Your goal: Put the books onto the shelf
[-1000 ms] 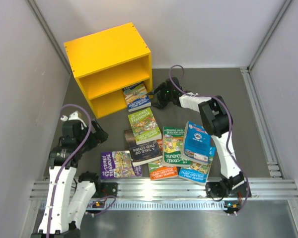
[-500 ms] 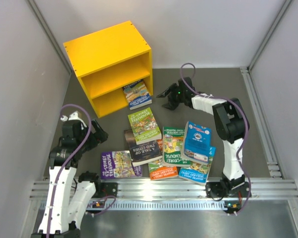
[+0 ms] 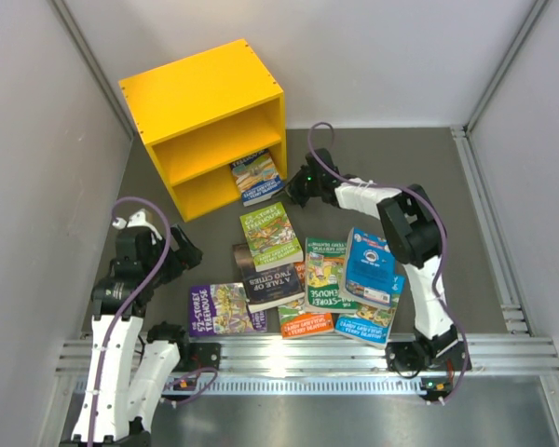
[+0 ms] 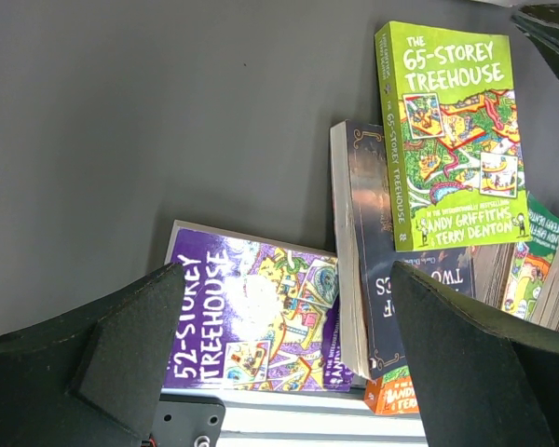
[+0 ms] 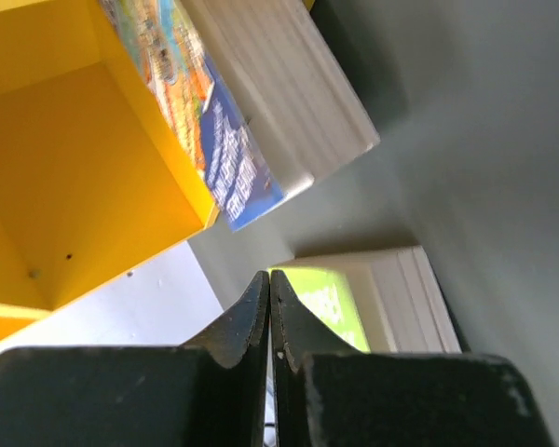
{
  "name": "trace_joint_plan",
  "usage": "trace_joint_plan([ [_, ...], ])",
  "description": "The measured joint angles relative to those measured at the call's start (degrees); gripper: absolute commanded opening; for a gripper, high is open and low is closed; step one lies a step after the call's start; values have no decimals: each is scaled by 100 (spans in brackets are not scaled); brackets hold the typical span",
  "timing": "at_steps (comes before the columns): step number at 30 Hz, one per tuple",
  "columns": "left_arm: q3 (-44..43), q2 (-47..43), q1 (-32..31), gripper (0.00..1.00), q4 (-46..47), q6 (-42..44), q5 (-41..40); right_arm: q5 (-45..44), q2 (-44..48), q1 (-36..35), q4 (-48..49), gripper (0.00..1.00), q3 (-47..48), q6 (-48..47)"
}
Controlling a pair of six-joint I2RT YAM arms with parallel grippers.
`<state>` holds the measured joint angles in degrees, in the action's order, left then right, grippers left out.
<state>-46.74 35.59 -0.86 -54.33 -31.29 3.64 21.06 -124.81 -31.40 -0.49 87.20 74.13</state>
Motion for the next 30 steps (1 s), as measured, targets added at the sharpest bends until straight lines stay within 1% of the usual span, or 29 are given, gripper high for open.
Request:
trace_joint_plan([
  [14, 4, -52, 0, 96, 2, 4, 2, -46, -765, -98, -251, 0, 682, 155],
  [25, 7, -52, 0, 96, 2, 22, 0, -63, -1633, -33, -284, 0, 1851, 638],
  [30, 7, -11, 0, 96, 2, 20, 0, -83, -1711, 52, -258, 0, 1987, 785],
])
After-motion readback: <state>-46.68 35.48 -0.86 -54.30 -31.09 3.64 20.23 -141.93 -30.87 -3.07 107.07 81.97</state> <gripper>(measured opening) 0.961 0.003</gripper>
